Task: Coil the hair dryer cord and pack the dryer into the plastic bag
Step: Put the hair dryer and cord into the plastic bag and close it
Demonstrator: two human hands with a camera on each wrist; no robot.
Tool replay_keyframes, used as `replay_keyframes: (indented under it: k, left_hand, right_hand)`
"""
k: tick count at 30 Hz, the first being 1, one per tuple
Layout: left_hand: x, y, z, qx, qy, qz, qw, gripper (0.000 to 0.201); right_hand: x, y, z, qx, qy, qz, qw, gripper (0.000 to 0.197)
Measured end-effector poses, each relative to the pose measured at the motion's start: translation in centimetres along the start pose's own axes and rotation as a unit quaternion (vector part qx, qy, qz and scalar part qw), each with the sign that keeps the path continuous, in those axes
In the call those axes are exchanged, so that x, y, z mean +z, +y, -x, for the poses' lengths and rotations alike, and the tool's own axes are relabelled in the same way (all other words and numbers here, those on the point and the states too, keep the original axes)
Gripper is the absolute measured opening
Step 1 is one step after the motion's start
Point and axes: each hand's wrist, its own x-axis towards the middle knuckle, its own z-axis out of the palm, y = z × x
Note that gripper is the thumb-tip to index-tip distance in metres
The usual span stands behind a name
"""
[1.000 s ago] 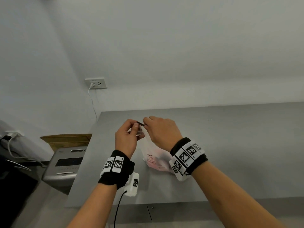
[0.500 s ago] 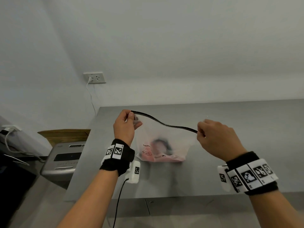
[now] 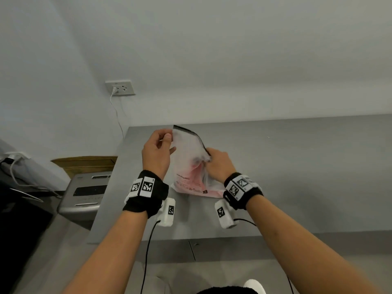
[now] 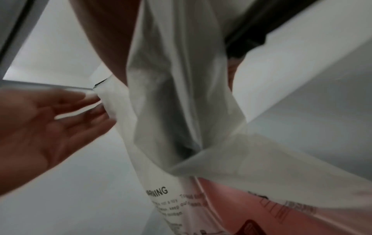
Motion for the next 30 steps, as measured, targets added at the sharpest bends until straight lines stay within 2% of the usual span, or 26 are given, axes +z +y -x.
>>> replay_keyframes:
  k: [3, 6, 10, 13, 15, 17, 20, 23, 24, 26, 28, 30]
  left_hand:
    - [0.0, -0.7, 1.4, -0.005, -0.040, -0.031, 0.999, 0.019]
    - [0.3, -2.2, 3.4, -0.022, -0.097, -0.070, 0.993, 0.023]
    - [0.5, -4.2, 5.8, -0.061, -0.142, -0.099, 0.983, 0.027]
    - [0.8, -5.3, 7.2, -0.077, -0.165, -0.118, 0.976, 0.026]
    - [1.0, -5.9, 7.9, -0.083, -0.174, -0.130, 0.973, 0.024]
    - [1.5, -6.5, 8.5, -0.088, -0.186, -0.159, 0.966, 0.022]
    - [2.5, -7.5, 9.2, -0.079, -0.220, -0.222, 0.947, 0.022]
    - [4.0, -8.7, 9.7, -0.042, -0.290, -0.310, 0.904, 0.024]
    - [4.5, -9.1, 9.8, -0.019, -0.309, -0.343, 0.887, 0.026]
    - [5.3, -10.1, 10.0, 0.025, -0.321, -0.402, 0.857, 0.033]
    - [5.9, -11.1, 10.3, 0.037, -0.308, -0.457, 0.833, 0.041]
    - [6.1, -11.8, 10.8, 0.025, -0.289, -0.500, 0.816, 0.046]
  right_hand:
    - [-1.6, 1.6, -0.7, 0.045, -0.001, -0.044, 0.998, 0.016]
    - [-3.3, 3.7, -2.3, 0.102, 0.006, -0.119, 0.988, 0.023]
    - [-3.9, 8.7, -3.7, 0.200, 0.002, -0.262, 0.944, 0.038]
    - [-3.7, 11.2, -2.0, 0.275, -0.002, -0.329, 0.903, 0.054]
    - [-2.9, 13.0, -0.7, 0.297, -0.003, -0.373, 0.879, 0.046]
    - [-1.5, 15.0, 0.5, 0.316, 0.025, -0.387, 0.866, 0.040]
    - [0.0, 17.4, 1.7, 0.332, 0.044, -0.322, 0.886, 0.032]
    - [0.0, 18.9, 3.2, 0.316, 0.035, -0.312, 0.895, 0.030]
    - [-0.4, 18.9, 4.0, 0.306, 0.023, -0.278, 0.910, 0.033]
    - [-1.3, 19.5, 5.7, 0.278, -0.006, -0.139, 0.950, 0.040]
    - [-2.1, 20.8, 8.1, 0.255, -0.002, 0.002, 0.967, 0.046]
    - [-2.5, 22.2, 11.6, 0.226, 0.010, 0.054, 0.973, 0.030]
